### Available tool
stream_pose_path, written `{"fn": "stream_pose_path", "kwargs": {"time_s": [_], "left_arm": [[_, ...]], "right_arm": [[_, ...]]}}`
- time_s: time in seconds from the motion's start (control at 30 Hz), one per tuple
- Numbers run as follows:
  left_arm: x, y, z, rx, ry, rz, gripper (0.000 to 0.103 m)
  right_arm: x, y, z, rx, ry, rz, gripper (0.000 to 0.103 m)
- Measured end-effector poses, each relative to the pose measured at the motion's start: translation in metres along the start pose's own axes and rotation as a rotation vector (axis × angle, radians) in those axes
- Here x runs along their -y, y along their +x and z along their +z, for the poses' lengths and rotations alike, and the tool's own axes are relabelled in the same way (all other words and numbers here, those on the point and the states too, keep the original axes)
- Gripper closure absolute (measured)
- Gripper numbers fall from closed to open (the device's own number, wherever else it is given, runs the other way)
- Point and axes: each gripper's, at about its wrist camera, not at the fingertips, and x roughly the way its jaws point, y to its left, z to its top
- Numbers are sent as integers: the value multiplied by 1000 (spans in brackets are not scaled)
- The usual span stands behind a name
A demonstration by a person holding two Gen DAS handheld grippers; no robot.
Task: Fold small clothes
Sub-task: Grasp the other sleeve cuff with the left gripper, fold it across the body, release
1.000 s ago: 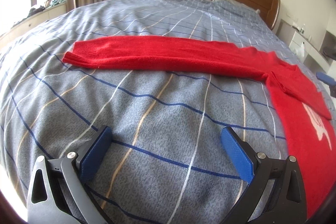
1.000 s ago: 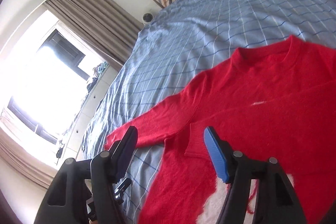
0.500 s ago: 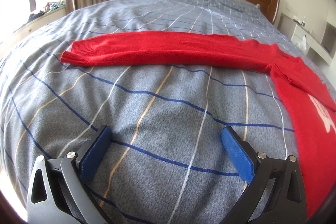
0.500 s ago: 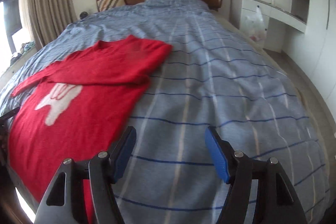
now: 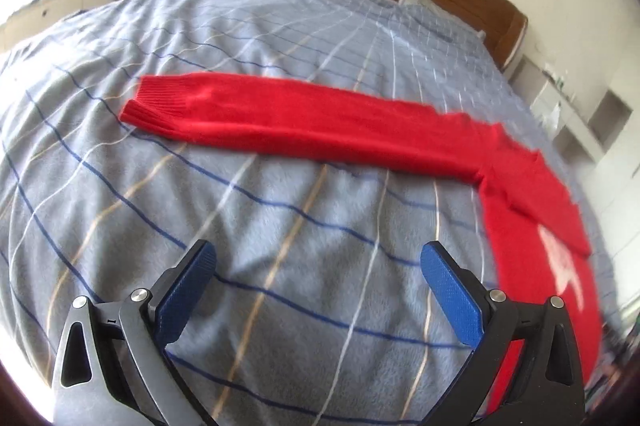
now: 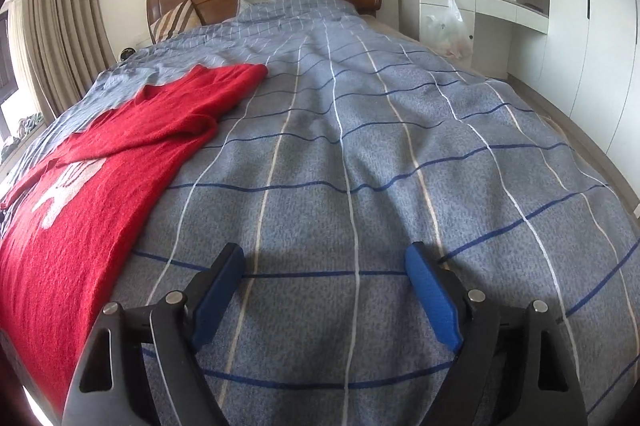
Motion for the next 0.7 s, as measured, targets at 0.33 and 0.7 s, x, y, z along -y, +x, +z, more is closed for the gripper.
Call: {"fn": "stream_pose_path", "kwargs": {"time_s": [0.33, 0.7], "left_arm": [[-117, 51, 70, -16, -465, -12, 62], [57, 3, 135, 166, 26, -92, 100]], "right_arm": [[-5, 2, -2, 1, -23, -19, 17], [-5, 2, -2, 1, -24, -19, 17]]}}
